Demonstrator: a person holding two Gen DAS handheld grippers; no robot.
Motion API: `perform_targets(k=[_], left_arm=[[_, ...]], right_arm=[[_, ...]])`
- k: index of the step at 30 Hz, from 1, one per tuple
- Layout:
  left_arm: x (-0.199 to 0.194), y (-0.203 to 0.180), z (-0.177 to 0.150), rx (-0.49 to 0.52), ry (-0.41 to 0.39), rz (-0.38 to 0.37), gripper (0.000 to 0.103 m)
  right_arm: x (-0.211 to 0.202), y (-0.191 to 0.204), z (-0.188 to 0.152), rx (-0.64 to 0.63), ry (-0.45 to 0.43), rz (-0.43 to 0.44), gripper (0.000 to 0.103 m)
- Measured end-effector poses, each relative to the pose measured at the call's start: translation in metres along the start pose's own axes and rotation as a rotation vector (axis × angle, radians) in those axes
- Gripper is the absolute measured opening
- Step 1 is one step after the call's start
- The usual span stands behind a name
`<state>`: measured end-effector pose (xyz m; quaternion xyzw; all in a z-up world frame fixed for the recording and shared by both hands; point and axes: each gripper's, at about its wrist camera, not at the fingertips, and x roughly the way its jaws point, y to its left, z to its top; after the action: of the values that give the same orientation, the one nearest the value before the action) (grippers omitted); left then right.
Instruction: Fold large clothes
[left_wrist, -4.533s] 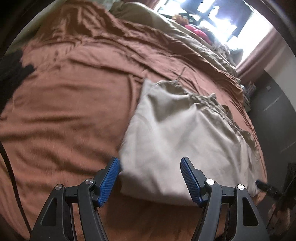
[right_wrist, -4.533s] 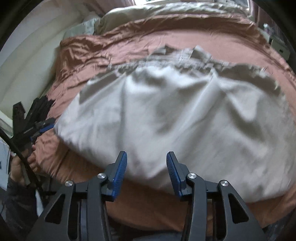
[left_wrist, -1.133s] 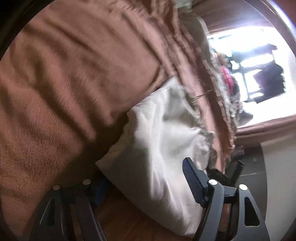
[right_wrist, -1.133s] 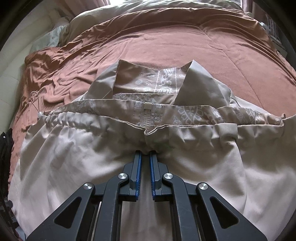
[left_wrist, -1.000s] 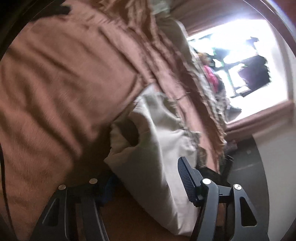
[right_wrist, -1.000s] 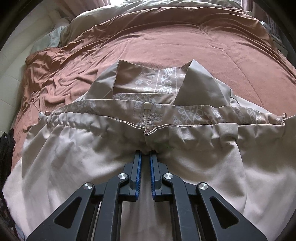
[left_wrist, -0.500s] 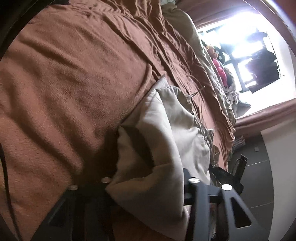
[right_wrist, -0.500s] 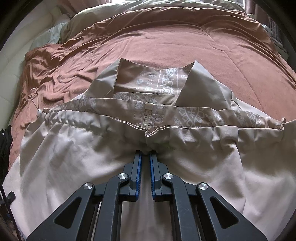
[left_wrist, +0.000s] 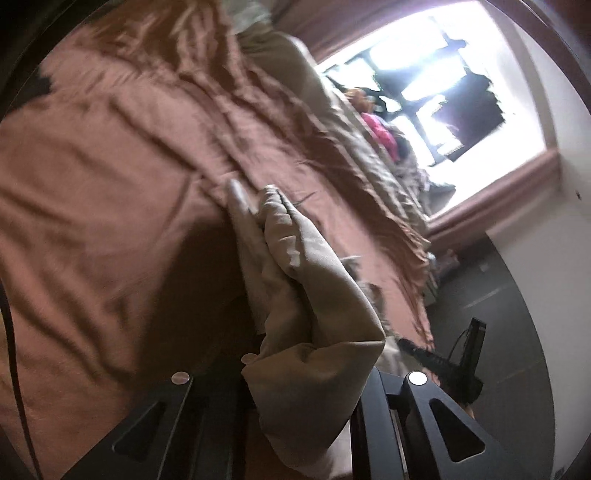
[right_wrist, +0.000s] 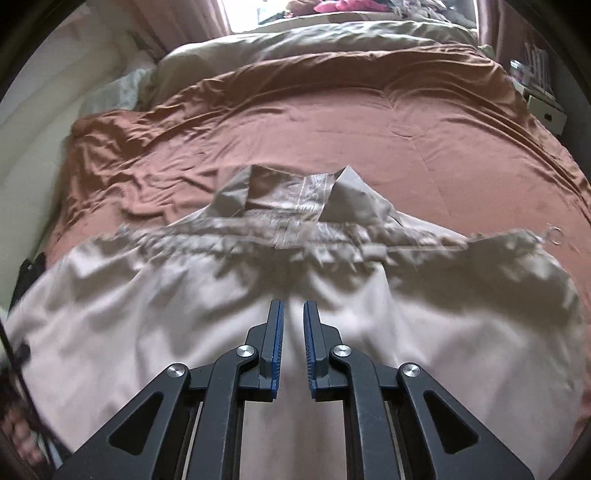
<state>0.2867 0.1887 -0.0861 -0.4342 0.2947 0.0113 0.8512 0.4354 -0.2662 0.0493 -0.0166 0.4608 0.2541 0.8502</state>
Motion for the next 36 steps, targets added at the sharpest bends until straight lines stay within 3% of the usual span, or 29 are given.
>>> perform_targets(k=[7, 12, 15, 19, 24, 30, 36], left_arm=[[0.011, -0.069, 0.008, 0.084, 0.012, -0.082, 0.011], [0.018, -0.115, 0.008, 0.139, 0.022, -0.129, 0.011], [0.017, -0.138, 0.007, 0.165, 0.028, -0.157, 0.011], [0.017, -0.166, 0.006, 0.212, 0.034, -0.178, 0.010], [0.024, -0.196, -0.001, 0.249, 0.066, -0.217, 0.010], [0.045, -0.240, -0.023, 0.318, 0.126, -0.283, 0.010], [0.070, -0.287, -0.053, 0.387, 0.203, -0.338, 0.010]], right_arm=[[-0.055, -0.027, -0.043, 0.018, 0.009, 0.099, 0.008], [-0.077, -0.024, -0.078, 0.010, 0.032, 0.188, 0.009], [-0.069, -0.012, -0.098, -0.020, 0.080, 0.218, 0.009], [-0.036, 0.001, -0.125, -0.040, 0.205, 0.239, 0.009], [-0.012, -0.013, -0.134, 0.041, 0.244, 0.274, 0.009], [-0.021, -0.034, -0.138, 0.089, 0.205, 0.344, 0.009], [-0.072, -0.086, -0.150, 0.194, 0.060, 0.383, 0.009]])
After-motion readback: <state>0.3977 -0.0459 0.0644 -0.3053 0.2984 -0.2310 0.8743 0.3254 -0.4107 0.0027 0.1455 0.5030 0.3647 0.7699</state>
